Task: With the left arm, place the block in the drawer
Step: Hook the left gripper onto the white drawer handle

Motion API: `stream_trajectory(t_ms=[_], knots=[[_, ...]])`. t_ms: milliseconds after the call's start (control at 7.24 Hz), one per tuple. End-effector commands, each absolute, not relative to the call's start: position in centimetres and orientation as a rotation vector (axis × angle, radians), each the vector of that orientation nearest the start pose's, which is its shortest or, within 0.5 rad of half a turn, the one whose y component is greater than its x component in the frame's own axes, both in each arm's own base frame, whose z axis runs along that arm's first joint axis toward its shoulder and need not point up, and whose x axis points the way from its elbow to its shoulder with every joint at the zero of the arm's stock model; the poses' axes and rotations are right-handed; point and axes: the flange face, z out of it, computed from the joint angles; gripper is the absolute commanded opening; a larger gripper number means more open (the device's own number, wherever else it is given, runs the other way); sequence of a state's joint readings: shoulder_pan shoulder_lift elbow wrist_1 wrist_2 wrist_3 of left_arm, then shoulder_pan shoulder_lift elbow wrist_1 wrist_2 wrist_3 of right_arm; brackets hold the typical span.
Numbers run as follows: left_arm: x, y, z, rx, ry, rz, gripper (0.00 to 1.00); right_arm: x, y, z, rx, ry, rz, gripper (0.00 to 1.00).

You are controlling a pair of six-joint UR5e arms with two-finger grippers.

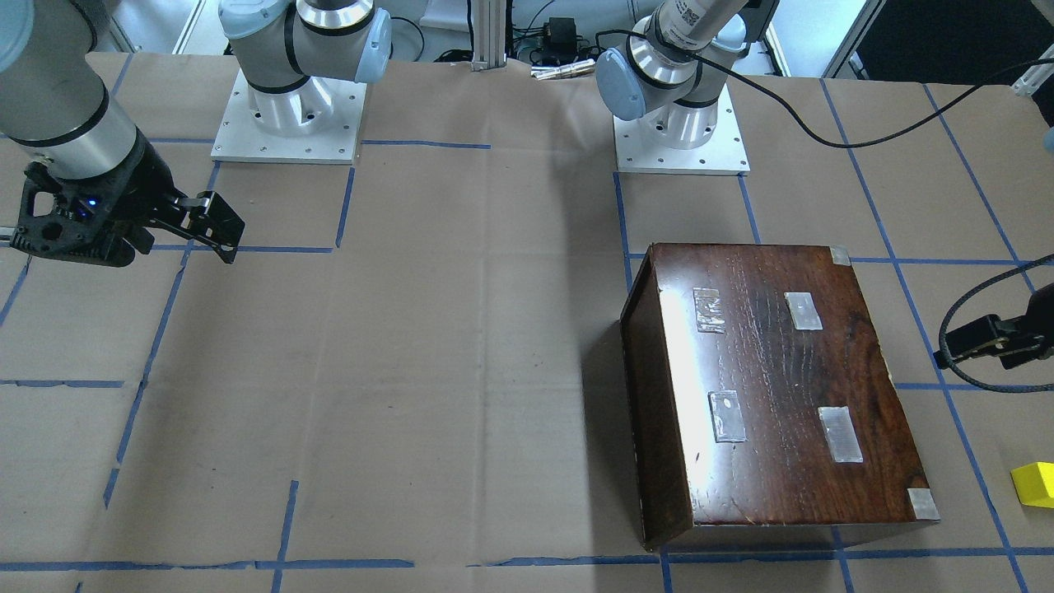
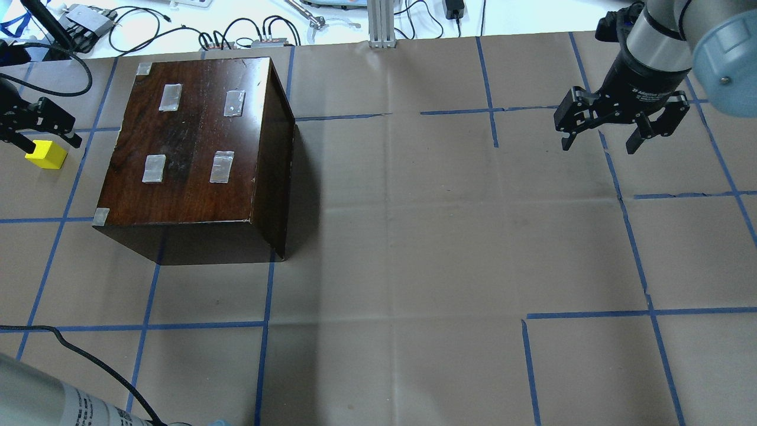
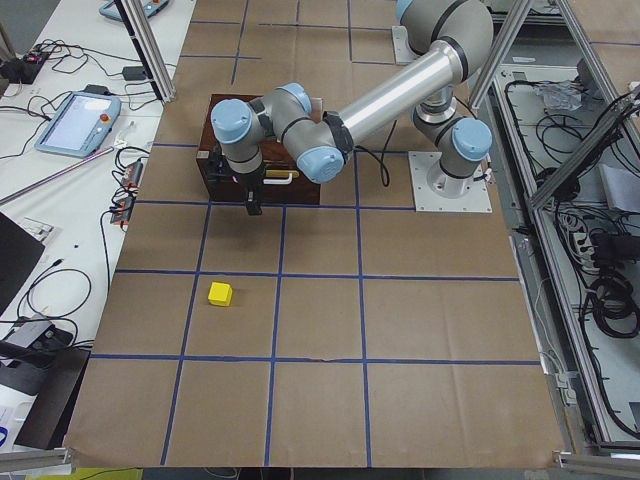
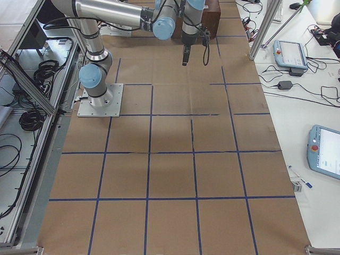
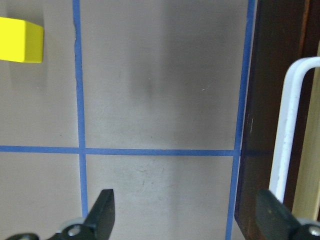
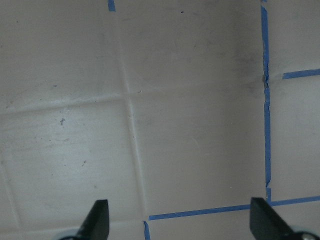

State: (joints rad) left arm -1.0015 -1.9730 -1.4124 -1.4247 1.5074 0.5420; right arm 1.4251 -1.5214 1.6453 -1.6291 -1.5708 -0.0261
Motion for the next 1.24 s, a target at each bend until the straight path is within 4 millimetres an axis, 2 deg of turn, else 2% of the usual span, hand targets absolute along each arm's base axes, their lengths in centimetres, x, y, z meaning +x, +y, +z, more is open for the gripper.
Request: stream_trajectory(t_ms=[0,414,1105], knots=[[21.8,-62.3,33.0,-0.049,3.365,0.037,0.99,5.9,-51.7,43.2,0.187,3.129,0.103,1.00],[21.4,-62.9,32.5,-0.048,3.417,0.000,0.99,5.9,-51.7,43.2,0.190,3.129,0.103,1.00],[20.8,-62.4,31.0,-0.053,3.439,0.046,0.99,5.9,-51.7,43.2,0.190,3.129,0.103,1.00]])
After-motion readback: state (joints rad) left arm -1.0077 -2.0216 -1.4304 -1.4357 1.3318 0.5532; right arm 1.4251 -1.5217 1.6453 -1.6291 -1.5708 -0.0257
